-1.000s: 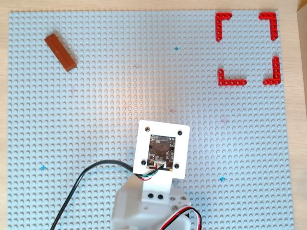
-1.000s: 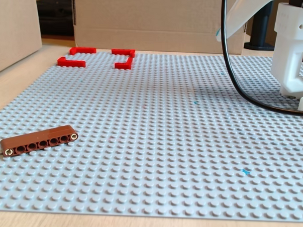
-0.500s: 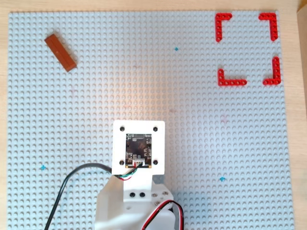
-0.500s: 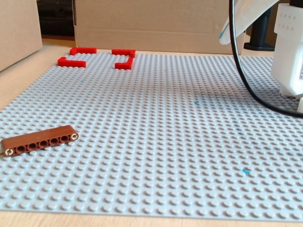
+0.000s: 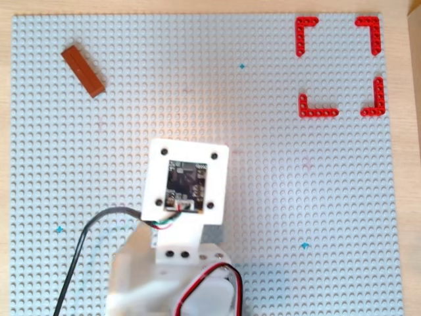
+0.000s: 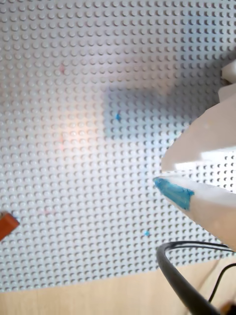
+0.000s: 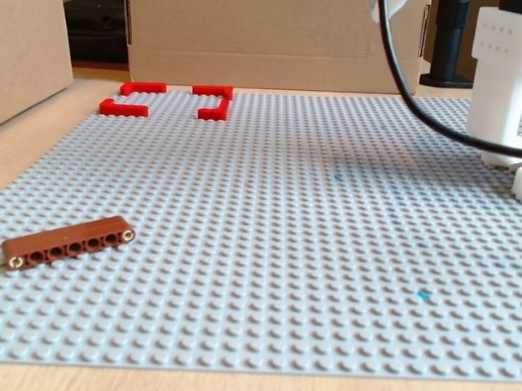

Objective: Grab and store lego

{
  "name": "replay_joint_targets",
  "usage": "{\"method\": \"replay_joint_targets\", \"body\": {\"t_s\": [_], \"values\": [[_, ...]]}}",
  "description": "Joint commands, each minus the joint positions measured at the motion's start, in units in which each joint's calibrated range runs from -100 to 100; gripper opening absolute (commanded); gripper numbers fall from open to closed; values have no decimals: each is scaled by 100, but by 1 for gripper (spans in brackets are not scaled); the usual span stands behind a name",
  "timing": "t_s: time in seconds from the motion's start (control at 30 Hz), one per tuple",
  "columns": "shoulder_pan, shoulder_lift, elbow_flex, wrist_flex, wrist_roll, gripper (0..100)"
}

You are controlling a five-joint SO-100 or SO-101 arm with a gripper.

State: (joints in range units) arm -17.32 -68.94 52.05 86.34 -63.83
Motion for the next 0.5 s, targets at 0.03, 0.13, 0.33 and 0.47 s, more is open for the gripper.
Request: {"method": "replay_joint_targets", "body": {"t_s": [0.03,0.13,0.33,0.47], "values": [[-479,2169,-1430,-725,-42,2],[-605,3168,-2093,-1039,89,2],[-657,4853,-3454,-1492,925,2],[-657,5819,-4171,-1440,1181,2]]}}
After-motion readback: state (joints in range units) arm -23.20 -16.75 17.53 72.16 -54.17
